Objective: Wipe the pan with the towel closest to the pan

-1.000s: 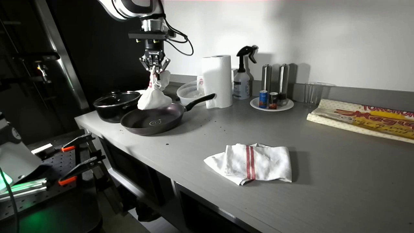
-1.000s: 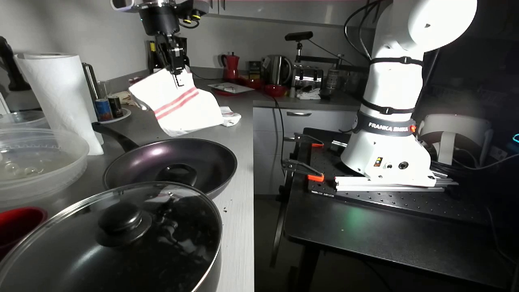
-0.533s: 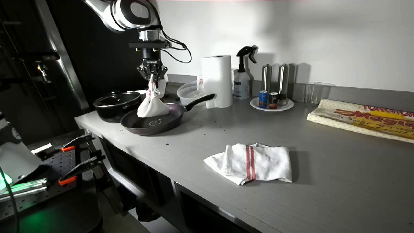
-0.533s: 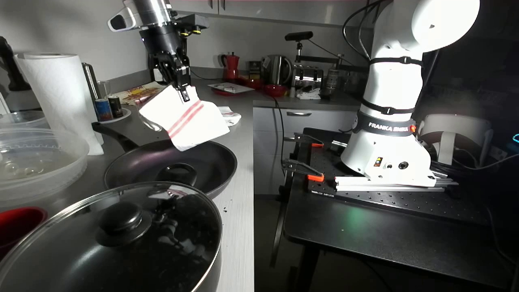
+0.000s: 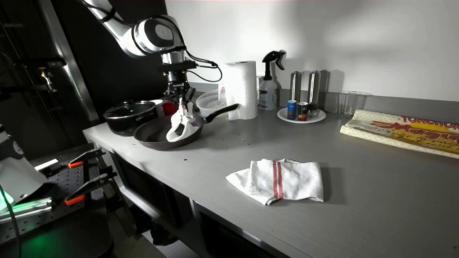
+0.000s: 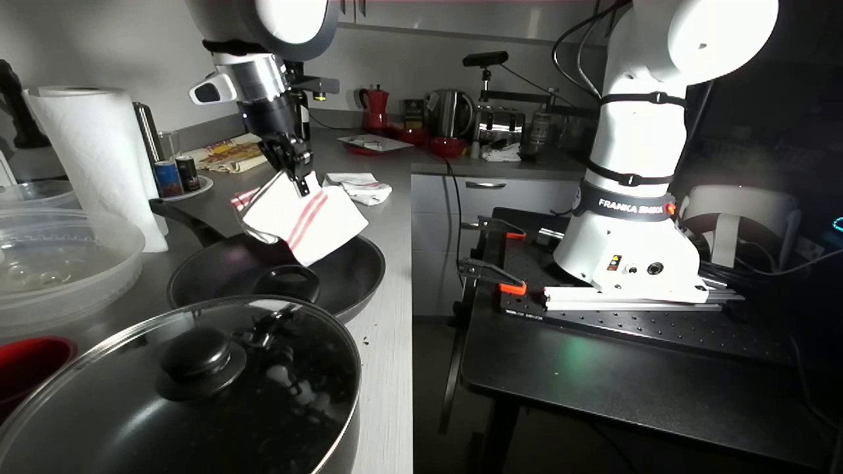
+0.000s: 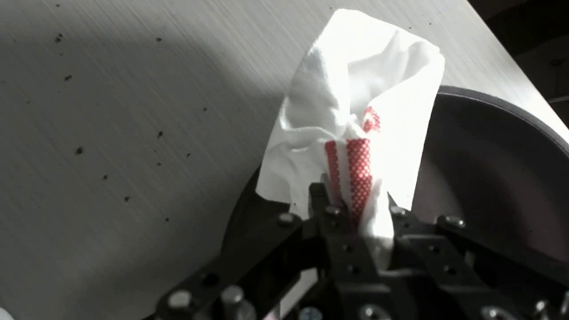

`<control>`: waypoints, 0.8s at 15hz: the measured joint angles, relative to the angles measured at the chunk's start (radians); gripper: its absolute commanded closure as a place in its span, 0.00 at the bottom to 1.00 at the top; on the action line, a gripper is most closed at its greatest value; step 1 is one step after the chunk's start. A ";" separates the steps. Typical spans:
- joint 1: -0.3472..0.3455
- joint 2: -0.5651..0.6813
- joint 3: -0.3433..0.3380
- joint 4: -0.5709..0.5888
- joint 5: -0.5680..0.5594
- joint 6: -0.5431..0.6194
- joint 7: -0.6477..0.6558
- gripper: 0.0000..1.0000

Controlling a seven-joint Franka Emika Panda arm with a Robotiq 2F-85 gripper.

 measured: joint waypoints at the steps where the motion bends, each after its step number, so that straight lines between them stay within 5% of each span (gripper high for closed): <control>1: 0.000 0.019 -0.002 0.000 -0.020 0.026 0.000 0.97; 12: 0.041 0.173 -0.005 -0.047 -0.187 0.189 0.016 0.97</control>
